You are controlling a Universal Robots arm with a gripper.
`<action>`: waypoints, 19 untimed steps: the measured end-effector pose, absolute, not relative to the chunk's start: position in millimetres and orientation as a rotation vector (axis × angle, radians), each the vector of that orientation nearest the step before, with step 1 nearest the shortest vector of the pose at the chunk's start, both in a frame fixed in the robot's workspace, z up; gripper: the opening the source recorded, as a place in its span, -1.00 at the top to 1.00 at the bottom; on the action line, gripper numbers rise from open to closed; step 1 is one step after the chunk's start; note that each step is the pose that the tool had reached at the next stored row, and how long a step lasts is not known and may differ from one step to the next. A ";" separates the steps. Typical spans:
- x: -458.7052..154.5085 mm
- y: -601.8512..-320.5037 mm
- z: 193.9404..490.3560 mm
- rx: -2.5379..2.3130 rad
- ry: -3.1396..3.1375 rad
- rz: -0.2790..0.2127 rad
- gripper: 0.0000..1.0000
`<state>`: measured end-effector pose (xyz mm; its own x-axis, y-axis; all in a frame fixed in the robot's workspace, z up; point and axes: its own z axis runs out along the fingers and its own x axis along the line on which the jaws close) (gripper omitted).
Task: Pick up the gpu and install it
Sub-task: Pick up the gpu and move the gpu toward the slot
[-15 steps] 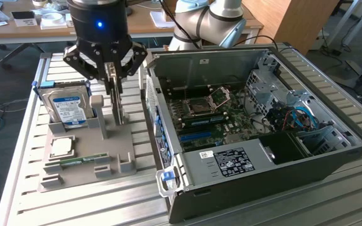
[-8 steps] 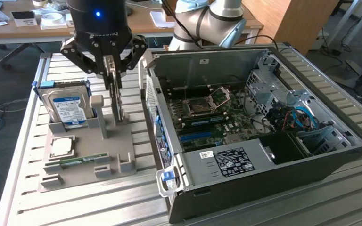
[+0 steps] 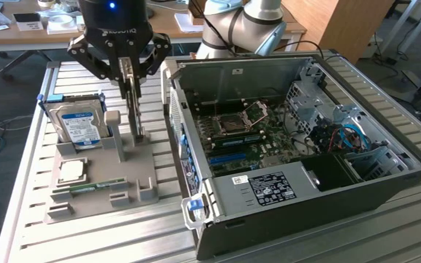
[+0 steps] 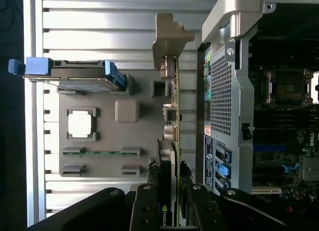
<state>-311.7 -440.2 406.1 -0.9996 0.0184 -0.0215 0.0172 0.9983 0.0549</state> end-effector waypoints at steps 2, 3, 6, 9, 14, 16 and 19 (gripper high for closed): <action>-311.7 -440.2 409.9 0.028 3.118 0.085 0.47; -311.7 -440.2 412.0 0.028 3.118 0.085 0.47; -311.7 -440.2 416.6 0.028 3.118 0.083 0.47; -311.7 -440.2 416.5 0.028 3.118 0.083 0.47; -311.6 -440.2 416.7 0.028 3.118 0.083 0.47; -310.4 -440.1 416.8 0.028 3.119 0.083 0.47; -306.2 -440.2 416.7 0.028 3.118 0.083 0.47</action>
